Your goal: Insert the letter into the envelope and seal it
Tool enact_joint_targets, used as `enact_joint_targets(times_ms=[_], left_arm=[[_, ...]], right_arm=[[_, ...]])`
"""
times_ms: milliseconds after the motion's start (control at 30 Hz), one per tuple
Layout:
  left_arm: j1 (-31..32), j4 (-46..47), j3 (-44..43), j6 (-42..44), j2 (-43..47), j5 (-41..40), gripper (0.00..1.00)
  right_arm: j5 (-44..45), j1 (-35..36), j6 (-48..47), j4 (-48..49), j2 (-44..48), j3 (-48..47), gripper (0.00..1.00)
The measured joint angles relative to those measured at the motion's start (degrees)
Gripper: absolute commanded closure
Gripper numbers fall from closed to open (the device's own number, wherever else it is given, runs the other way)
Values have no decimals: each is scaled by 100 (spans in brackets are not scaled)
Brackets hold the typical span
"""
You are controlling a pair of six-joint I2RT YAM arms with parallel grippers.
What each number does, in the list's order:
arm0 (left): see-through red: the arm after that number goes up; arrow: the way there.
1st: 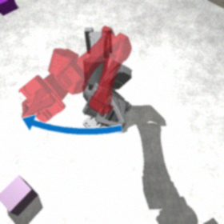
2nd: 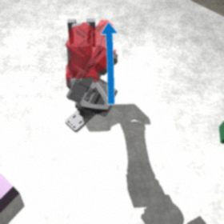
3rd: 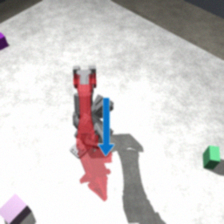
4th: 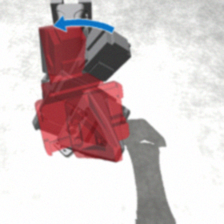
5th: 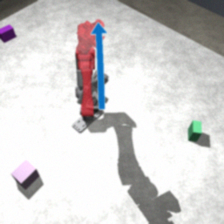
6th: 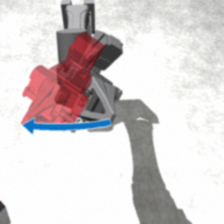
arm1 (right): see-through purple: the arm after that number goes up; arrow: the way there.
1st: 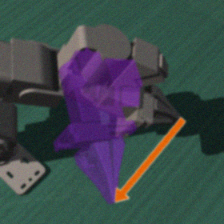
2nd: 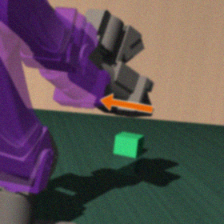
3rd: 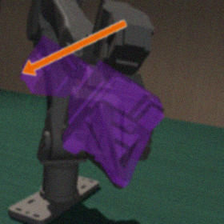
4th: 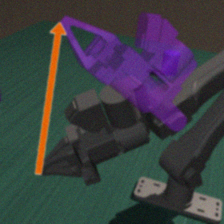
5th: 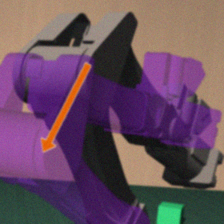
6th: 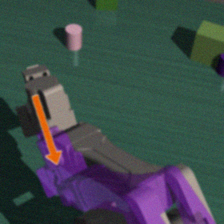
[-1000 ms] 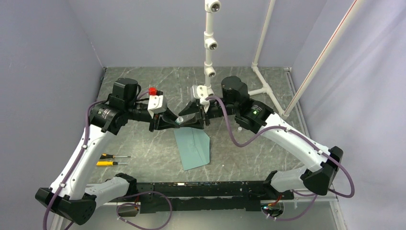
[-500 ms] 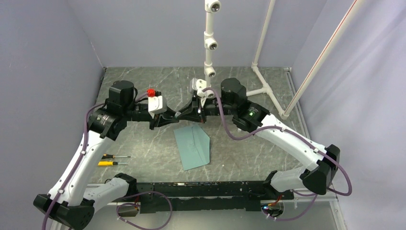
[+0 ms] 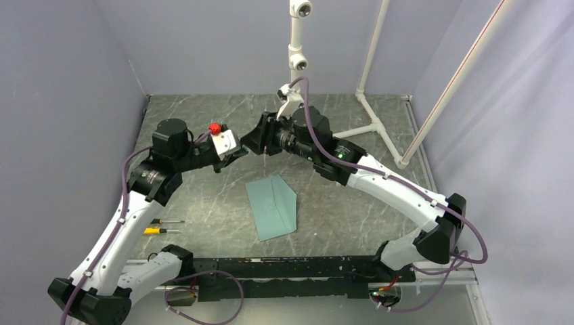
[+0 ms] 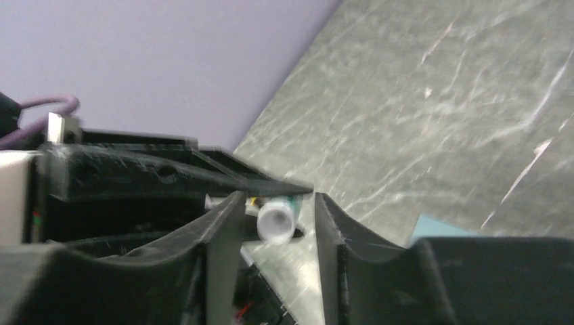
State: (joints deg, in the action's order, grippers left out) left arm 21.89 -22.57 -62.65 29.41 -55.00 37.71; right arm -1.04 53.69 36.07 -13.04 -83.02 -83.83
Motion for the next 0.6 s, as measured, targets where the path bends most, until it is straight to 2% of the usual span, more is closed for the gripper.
enact_joint_targets(times_ms=[100, 200, 300, 433, 533, 600], left_arm=[[4, -468, -13, 4, -7, 330, 98], [7, -1054, -140, 26, -118, 872, 98], [7, -1598, -444, 101, -317, 1519, 98], [7, -2090, -713, 243, -481, 2286, 98], [7, -2371, -743, 337, -511, 2636, 98], [7, -2481, -774, 404, -542, 2765, 97]], right_arm=[[-76, -98, -334, 584, 162, 223, 36], [-638, -223, -1464, 981, 743, 831, 32], [-1585, -221, -2927, 1139, 1569, 1523, 31], [-2885, -184, -4461, 804, 1932, 1469, 41], [-3510, -179, -5202, 367, 1668, 1049, 57], [-3838, -179, -5593, 140, 1394, 815, 62]])
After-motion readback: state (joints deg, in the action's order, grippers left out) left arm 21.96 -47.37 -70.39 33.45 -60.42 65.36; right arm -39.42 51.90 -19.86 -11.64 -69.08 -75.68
